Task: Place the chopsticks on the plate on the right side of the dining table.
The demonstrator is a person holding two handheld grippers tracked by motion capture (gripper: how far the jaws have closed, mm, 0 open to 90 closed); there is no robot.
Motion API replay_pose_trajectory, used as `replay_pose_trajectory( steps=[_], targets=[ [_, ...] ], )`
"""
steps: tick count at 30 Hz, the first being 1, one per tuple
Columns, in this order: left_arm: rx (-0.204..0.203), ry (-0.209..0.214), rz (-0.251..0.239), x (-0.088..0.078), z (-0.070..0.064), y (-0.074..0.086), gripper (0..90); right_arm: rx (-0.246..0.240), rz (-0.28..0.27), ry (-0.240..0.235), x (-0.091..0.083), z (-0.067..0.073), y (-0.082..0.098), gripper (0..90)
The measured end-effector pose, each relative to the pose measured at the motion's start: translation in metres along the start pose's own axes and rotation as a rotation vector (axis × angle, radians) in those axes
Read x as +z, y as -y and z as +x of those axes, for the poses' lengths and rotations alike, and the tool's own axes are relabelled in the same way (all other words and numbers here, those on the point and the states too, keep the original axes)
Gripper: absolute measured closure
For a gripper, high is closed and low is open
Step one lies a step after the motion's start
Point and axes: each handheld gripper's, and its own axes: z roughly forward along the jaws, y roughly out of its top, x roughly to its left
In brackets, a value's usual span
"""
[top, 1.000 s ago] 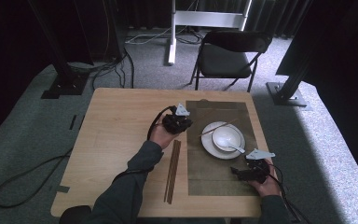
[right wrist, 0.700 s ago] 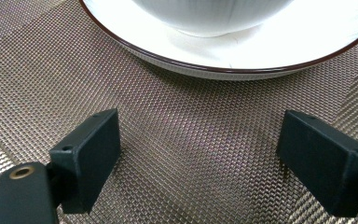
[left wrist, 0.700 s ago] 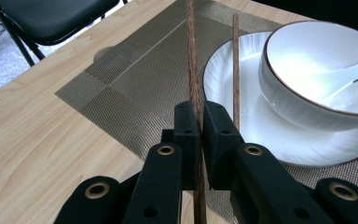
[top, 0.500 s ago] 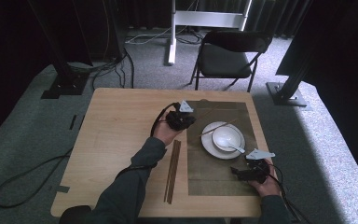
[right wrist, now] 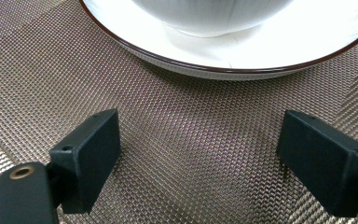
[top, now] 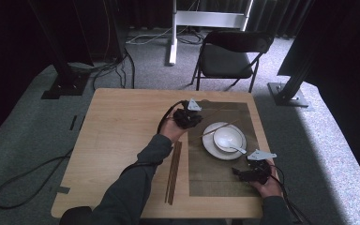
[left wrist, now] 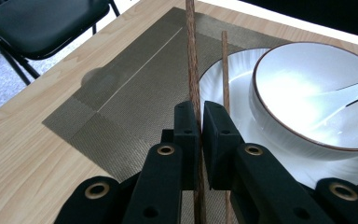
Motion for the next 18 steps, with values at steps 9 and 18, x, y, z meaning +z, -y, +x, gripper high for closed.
replay_pose_trajectory(
  steps=[9, 18],
  targets=[
    [0.005, 0.011, -0.003, 0.005, -0.001, -0.005, 84.9, 0.000, 0.000, 0.000, 0.000, 0.000, 0.000, 12.7],
    [0.018, 0.034, -0.015, 0.011, -0.003, -0.011, 84.9, 0.000, 0.000, 0.000, 0.000, 0.000, 0.000, 12.7]
  ],
)
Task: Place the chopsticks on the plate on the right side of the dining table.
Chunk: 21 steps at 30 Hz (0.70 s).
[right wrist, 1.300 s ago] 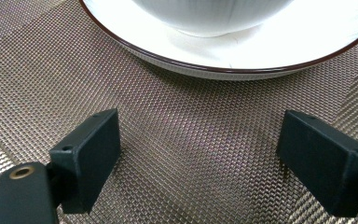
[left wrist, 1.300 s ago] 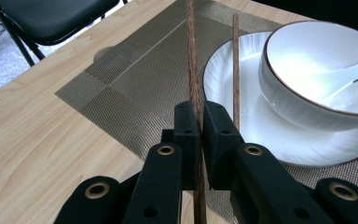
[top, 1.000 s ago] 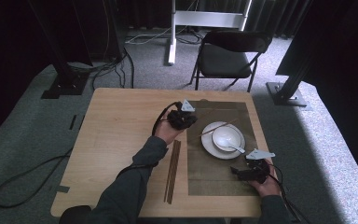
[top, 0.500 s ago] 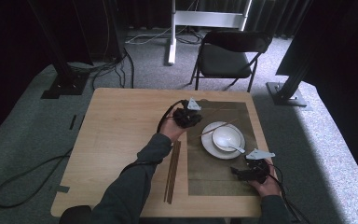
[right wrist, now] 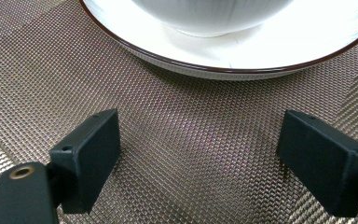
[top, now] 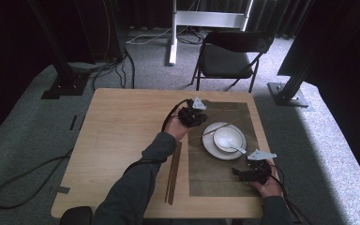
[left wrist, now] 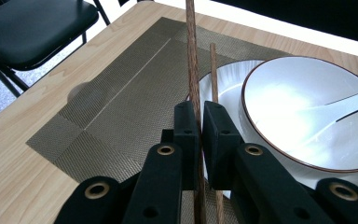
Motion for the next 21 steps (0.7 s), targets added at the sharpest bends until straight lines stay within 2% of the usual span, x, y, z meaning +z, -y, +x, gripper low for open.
replay_pose_trajectory(
  steps=[9, 13, 21],
  targets=[
    [0.008, 0.010, 0.011, 0.009, -0.002, -0.002, 84.9, -0.001, 0.000, 0.000, 0.000, 0.000, 0.000, 12.7],
    [-0.001, 0.018, 0.008, 0.014, -0.002, -0.002, 84.9, 0.000, 0.000, 0.000, 0.000, 0.000, 0.000, 12.7],
    [-0.007, 0.026, 0.043, 0.029, -0.003, 0.001, 84.9, 0.000, 0.000, -0.001, 0.000, 0.000, 0.000, 12.7]
  ],
)
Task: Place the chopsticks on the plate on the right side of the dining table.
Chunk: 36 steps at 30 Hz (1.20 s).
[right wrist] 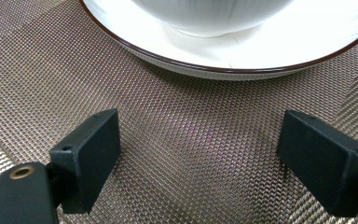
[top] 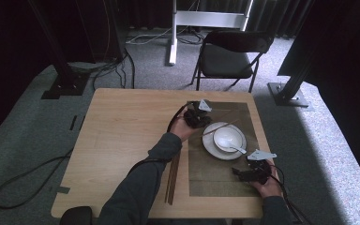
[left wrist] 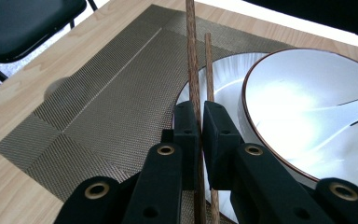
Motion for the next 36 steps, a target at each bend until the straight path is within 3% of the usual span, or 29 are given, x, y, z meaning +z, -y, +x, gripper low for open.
replay_pose_trajectory(
  steps=[13, 23, 36],
  targets=[
    [0.005, 0.031, 0.023, 0.020, -0.006, 0.004, 84.9, -0.002, -0.002, 0.001, 0.000, 0.000, 0.000, 12.8],
    [-0.020, 0.020, 0.046, 0.033, -0.009, 0.005, 84.9, -0.001, -0.001, 0.002, 0.000, 0.000, 0.000, 12.8],
    [-0.024, 0.026, 0.061, 0.038, -0.010, 0.009, 84.8, 0.000, -0.002, 0.002, 0.000, 0.000, 0.000, 12.8]
  ],
)
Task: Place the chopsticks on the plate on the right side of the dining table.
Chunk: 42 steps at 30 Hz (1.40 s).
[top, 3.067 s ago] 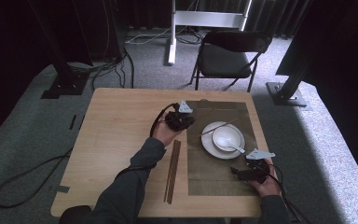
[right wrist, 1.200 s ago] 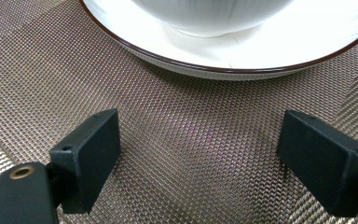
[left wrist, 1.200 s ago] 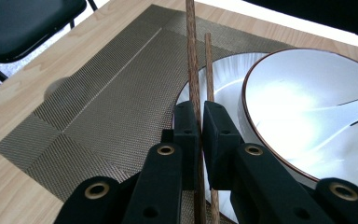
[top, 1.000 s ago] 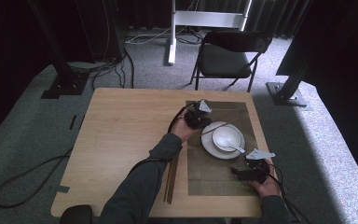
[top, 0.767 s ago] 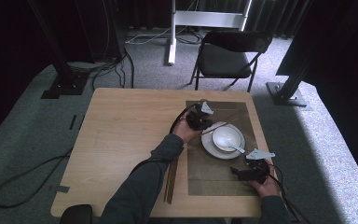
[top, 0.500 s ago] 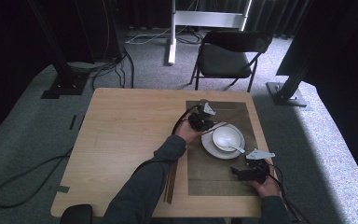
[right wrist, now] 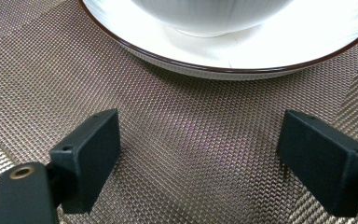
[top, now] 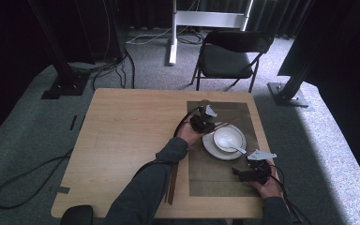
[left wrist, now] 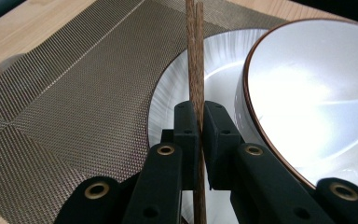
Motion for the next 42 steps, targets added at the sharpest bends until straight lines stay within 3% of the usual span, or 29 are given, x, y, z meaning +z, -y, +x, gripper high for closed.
replay_pose_trajectory(
  steps=[42],
  targets=[
    [0.006, 0.015, 0.003, 0.0085, 0.0020, 0.0029, 84.7, 0.000, 0.001, 0.000, -0.0001, 0.0000, 0.0000, 12.8]
  ],
)
